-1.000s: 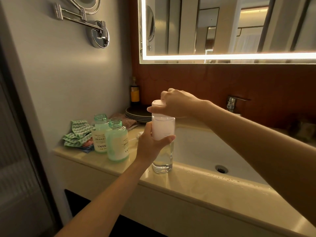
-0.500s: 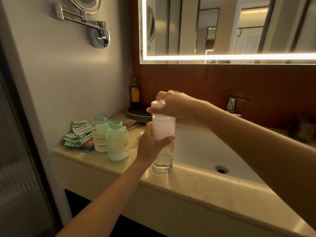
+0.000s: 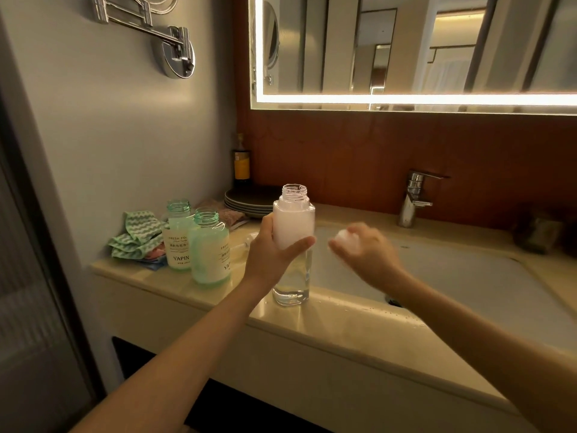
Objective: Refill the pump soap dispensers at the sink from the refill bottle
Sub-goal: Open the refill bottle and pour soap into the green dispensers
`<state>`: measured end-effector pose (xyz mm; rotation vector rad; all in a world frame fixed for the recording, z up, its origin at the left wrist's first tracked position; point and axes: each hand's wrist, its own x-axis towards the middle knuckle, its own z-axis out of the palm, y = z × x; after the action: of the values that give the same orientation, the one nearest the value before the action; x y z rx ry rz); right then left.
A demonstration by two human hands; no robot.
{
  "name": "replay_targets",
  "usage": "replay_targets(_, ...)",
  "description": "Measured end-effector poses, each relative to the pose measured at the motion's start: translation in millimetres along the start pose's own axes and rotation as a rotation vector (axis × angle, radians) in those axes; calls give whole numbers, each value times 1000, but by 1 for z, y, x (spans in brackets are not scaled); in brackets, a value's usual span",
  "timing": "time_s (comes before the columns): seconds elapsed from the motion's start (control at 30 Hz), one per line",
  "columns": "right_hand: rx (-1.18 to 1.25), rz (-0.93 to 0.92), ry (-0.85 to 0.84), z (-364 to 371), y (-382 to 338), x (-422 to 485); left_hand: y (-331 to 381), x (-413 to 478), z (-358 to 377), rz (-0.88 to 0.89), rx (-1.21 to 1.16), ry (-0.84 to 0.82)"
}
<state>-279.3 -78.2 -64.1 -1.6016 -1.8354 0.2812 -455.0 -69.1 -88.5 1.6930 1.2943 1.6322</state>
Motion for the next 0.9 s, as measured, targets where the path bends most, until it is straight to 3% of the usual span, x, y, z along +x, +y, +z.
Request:
replay_targets(0.23,-262,-159,-287,30,16,-46,-9,-10,-2,41,-12,109)
replay_targets(0.37,-288,-157,-302,32,17,-46,-23,-23,-21,141,88,380)
replay_targets(0.43,-112,-111,-244,33,13,-43,-34,-26,-34,200,204,539)
replay_targets(0.53,238,-46,-110,37,-6,-31,-50,-19,-59,139,324,684)
replay_targets(0.7,626,-90,-95,46,-45,-12,-65,-7,-81,-84,345,540)
replay_targets(0.9,777,-19,-61,62,-57,0,-70,-1,-79,-198,364,472)
